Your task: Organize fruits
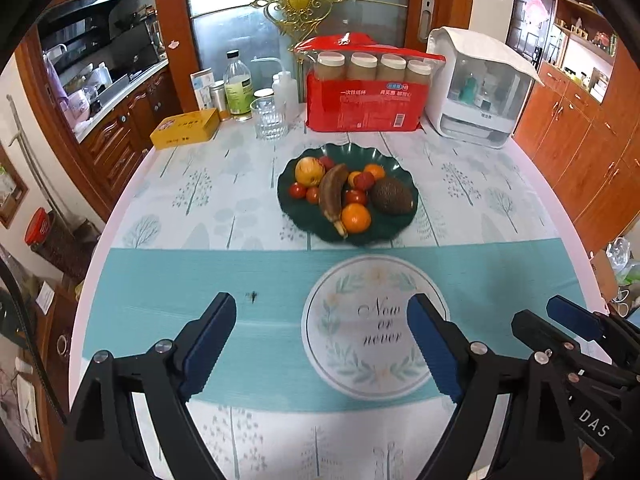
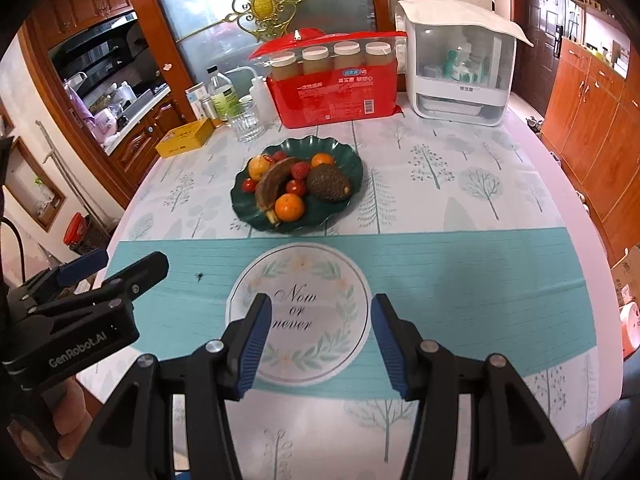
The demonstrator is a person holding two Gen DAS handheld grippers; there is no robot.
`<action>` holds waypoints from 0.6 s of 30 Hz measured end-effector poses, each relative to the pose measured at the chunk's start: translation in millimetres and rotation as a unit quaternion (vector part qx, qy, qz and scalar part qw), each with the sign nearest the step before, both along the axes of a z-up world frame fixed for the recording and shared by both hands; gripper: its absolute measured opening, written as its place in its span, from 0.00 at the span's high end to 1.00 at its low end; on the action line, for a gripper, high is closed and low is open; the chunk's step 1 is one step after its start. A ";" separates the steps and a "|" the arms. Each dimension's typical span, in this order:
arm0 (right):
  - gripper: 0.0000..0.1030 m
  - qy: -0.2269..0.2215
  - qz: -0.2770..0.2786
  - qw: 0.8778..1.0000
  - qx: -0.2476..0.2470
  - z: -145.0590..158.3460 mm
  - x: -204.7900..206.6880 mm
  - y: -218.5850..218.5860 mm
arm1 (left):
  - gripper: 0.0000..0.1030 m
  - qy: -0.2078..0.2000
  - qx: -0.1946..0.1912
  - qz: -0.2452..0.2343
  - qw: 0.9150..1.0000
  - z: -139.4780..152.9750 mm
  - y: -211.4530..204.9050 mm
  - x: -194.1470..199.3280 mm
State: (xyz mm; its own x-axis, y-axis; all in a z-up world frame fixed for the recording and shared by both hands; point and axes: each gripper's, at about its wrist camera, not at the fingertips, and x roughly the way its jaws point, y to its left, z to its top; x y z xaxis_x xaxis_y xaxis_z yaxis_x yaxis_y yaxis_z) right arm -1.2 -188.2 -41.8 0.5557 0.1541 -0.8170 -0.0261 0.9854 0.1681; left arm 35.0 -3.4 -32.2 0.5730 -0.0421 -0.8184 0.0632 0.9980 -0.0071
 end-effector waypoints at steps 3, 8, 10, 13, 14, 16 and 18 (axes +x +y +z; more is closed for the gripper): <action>0.49 -0.001 -0.004 1.000 0.004 3.5 -10.3 -1.0 | 0.13 0.003 0.001 0.001 1.000 5.6 1.3 -14.8; 0.49 -0.006 -0.014 1.000 -0.001 10.7 -29.4 -2.0 | 0.11 0.003 0.014 0.004 1.000 10.7 -0.8 -39.0; 0.48 -0.008 -0.017 1.000 -0.004 12.6 -35.8 -1.3 | 0.10 0.005 0.019 0.008 1.000 12.1 -1.0 -45.2; 0.45 -0.010 -0.017 1.000 -0.003 15.4 -44.2 0.0 | 0.10 0.006 0.015 0.012 1.000 14.7 0.0 -53.4; 0.45 -0.011 -0.017 1.000 -0.004 16.4 -45.8 0.4 | 0.10 0.006 0.015 0.012 1.000 15.6 0.1 -54.9; 0.44 -0.013 -0.016 1.000 -0.005 18.3 -48.2 1.5 | 0.10 0.006 0.015 0.012 1.000 17.3 -0.5 -58.5; 0.44 -0.015 -0.011 1.000 -0.006 20.5 -51.0 4.1 | 0.10 0.005 0.014 0.009 1.000 18.4 -1.5 -60.6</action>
State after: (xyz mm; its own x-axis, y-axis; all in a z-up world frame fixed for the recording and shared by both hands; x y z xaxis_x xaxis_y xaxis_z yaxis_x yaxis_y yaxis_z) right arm -52.3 -184.1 -21.3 0.5838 0.1314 -0.8012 -0.0089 0.9878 0.1555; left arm -25.6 -4.8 -13.7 0.5657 -0.0088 -0.8246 0.0458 0.9987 0.0207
